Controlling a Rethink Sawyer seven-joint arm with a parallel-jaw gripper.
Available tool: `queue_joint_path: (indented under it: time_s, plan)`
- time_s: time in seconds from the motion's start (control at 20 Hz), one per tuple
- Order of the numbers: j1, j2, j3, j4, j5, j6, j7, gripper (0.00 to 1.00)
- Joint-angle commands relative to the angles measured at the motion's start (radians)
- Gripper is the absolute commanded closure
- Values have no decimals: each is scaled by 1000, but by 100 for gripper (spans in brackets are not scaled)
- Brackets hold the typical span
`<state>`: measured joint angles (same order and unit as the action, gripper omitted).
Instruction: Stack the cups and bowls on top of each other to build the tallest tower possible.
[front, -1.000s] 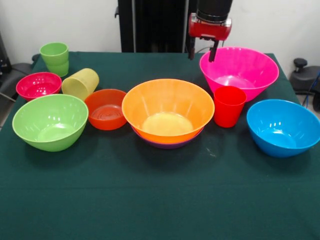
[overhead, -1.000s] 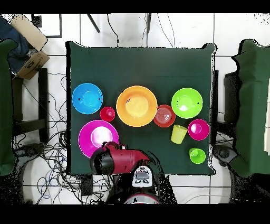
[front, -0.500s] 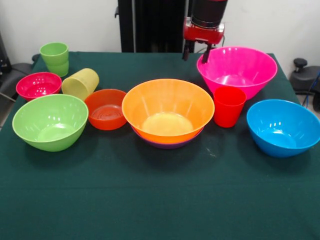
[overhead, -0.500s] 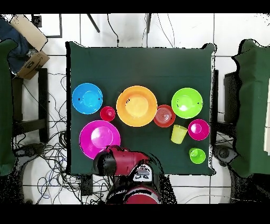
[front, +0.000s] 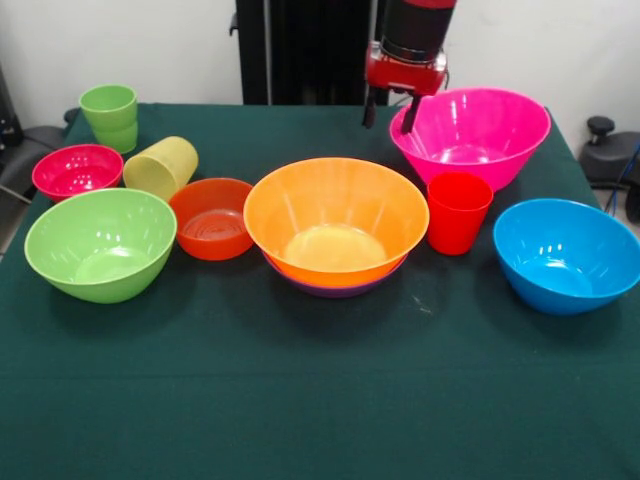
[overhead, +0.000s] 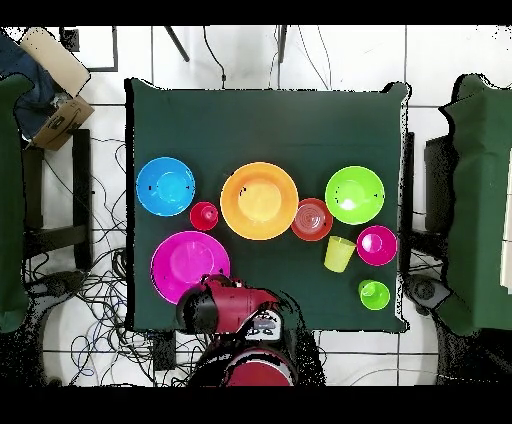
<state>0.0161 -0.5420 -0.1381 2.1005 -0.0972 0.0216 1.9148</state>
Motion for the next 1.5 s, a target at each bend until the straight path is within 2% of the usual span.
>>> queue_joint_path:
  time_s: [0.05, 0.55, 0.85, 1.5]
  plan:
    - [79, 60, 16, -123, 86, -33, 188, 0]
    - [134, 72, -9, -137, 166, -22, 200, 0]
    - [78, 41, 22, -112, 136, -6, 155, 0]
    - [31, 57, 44, -119, 102, 4, 117, 0]
